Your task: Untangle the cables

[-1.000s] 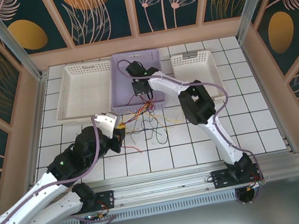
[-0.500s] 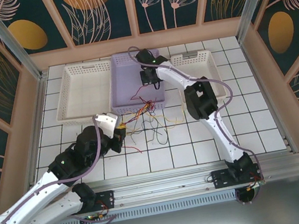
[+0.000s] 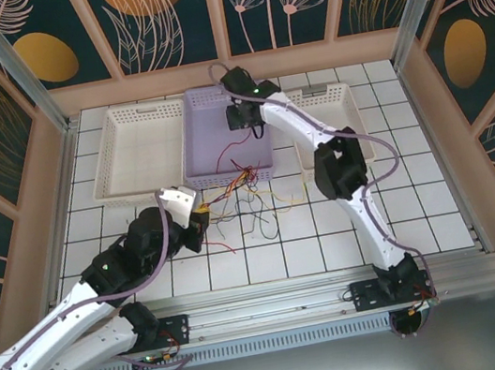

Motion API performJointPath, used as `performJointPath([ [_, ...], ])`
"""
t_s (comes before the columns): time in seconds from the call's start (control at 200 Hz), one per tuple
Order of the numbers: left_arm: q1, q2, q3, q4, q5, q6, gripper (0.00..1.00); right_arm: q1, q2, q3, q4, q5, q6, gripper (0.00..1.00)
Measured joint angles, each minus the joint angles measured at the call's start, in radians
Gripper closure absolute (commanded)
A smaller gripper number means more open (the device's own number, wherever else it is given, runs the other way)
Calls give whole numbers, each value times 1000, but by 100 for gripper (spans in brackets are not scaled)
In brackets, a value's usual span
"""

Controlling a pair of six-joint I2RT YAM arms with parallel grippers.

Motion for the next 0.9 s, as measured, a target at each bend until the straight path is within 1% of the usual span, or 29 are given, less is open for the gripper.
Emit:
performJointPath([
  [0.06,0,9,0,0,3,0,100,0,-78,-23,17,-3,0,42],
  [0.125,0,18,0,0,11,0,100,2,-198,-104,51,-8,0,41],
  [0.32,0,21,0,0,16,-2,100,19,-599,-488,200,-79,5,39],
  [0.445,0,26,6,-1,25,-29,100,70,-813,-780,299,-120,24,39],
  [0.576,0,51,22,8,50,-102,100,153,-1023,-1081,398,-186,60,42],
  [0.666,0,67,21,40,84,-170,100,195,-1181,-1254,467,-241,91,44],
  [0.801,0,75,-13,138,155,-272,100,242,-1384,-1427,579,-317,141,44],
  [0.901,0,75,-43,209,198,-337,100,289,-1464,-1514,647,-352,165,45],
])
